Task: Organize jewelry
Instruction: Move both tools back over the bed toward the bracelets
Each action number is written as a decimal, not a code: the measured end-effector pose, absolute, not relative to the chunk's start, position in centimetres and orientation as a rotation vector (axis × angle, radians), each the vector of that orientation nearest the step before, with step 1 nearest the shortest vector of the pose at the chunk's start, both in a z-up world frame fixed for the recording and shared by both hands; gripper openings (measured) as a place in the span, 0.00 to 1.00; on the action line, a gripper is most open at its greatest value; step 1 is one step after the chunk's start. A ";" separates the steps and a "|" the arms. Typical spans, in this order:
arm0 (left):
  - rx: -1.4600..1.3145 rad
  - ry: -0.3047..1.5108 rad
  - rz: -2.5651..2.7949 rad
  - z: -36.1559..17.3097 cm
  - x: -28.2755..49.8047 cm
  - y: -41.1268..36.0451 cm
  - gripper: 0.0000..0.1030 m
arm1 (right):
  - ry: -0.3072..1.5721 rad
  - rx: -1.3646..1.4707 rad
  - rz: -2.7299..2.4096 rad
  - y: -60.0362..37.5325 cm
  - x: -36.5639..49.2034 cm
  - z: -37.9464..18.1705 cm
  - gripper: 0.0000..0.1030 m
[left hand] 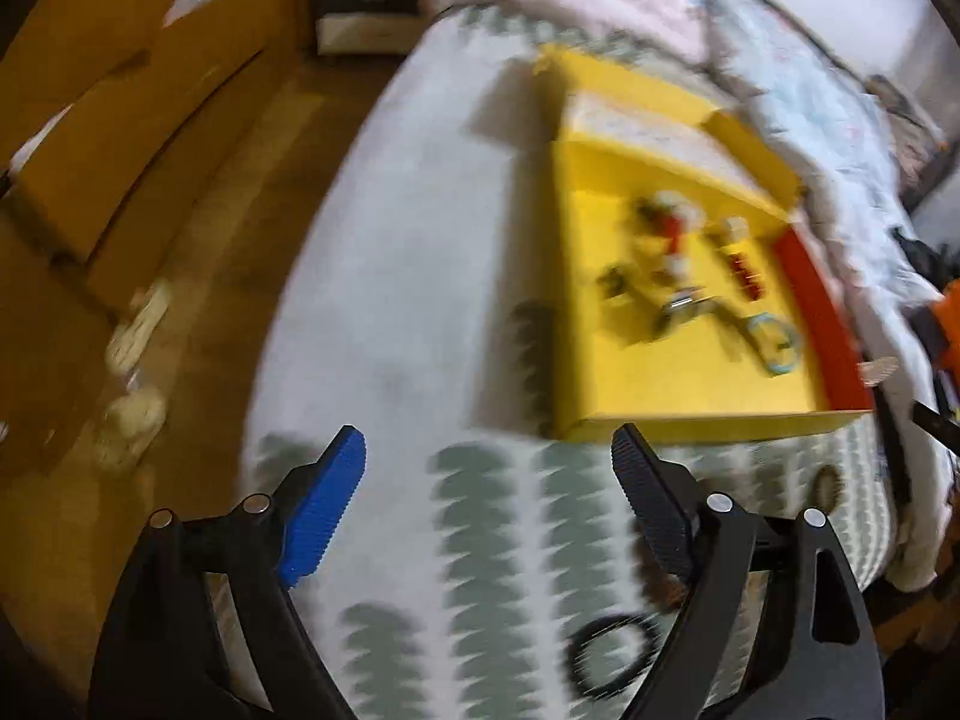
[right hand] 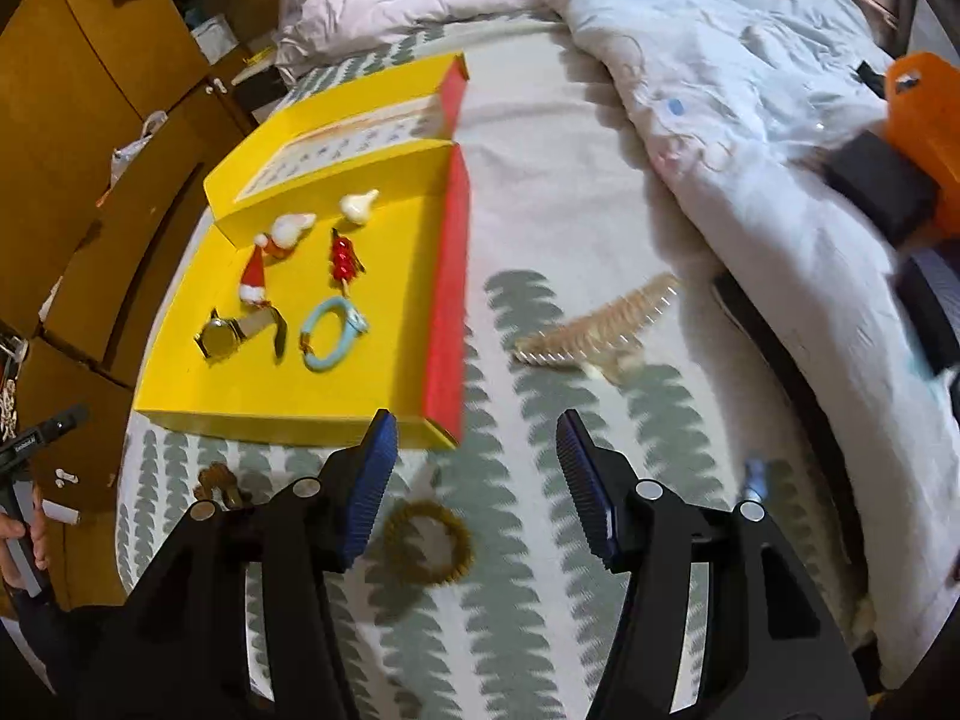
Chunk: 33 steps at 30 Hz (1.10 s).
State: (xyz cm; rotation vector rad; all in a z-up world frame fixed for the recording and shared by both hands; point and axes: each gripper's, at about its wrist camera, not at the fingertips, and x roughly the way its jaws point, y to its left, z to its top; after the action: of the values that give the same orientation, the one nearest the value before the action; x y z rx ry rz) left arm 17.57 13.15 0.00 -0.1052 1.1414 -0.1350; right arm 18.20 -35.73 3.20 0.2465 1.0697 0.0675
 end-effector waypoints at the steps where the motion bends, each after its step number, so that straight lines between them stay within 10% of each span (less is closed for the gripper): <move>1: -0.112 1.153 -0.125 -0.3 17.6 13.8 0.81 | 1.076 0.240 0.059 -35.7 17.9 3.1 0.57; 33: 0.082 1.448 -0.236 -7.5 9.4 6.4 0.81 | 1.338 0.028 0.037 -30.6 17.0 -5.4 0.53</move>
State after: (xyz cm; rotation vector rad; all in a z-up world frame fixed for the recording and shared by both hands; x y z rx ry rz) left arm 9.37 6.40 -7.48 0.0819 1.4477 -0.2355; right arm 16.99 -30.59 -5.36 0.0284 1.3377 0.0365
